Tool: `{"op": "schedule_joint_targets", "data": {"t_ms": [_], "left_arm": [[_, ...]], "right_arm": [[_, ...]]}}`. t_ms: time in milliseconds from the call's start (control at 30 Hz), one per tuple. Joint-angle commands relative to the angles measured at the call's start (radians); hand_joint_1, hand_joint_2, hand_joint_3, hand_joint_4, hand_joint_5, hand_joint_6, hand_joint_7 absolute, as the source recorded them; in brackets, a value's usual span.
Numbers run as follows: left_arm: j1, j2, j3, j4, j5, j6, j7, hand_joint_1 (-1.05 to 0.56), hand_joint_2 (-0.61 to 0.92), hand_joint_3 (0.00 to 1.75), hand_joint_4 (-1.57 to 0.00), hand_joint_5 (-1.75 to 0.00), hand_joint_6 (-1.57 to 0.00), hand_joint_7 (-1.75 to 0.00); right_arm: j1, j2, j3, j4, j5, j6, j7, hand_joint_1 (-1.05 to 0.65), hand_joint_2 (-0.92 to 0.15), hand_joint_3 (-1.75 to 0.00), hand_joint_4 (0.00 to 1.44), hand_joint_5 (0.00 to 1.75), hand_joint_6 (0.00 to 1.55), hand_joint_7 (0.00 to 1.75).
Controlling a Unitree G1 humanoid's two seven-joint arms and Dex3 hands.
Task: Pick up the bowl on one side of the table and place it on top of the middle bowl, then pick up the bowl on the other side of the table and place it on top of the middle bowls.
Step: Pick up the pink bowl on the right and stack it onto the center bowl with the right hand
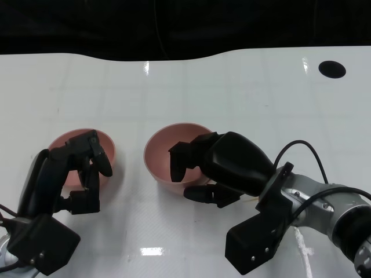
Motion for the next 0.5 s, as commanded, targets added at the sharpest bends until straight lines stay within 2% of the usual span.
{"op": "schedule_joint_targets", "data": {"t_ms": [33, 500], "left_arm": [[0.011, 0.012, 0.008, -0.003, 0.003, 0.0, 0.013, -0.16, 0.33, 1.7, -1.06, -1.75, -0.77, -1.75], [0.013, 0.01, 0.009, -0.002, -0.004, -0.005, 0.009, -0.15, 0.34, 1.69, -1.06, -1.75, -0.77, -1.75]], "right_arm": [[-0.023, -0.012, 0.005, 0.011, -0.008, 0.003, -0.019, -0.32, -0.76, -1.0, 0.95, 1.75, 0.63, 1.75], [-0.029, -0.012, -0.006, 0.036, 0.021, -0.008, 0.01, -0.31, -0.76, -1.03, 0.92, 1.75, 0.59, 1.75]]}}
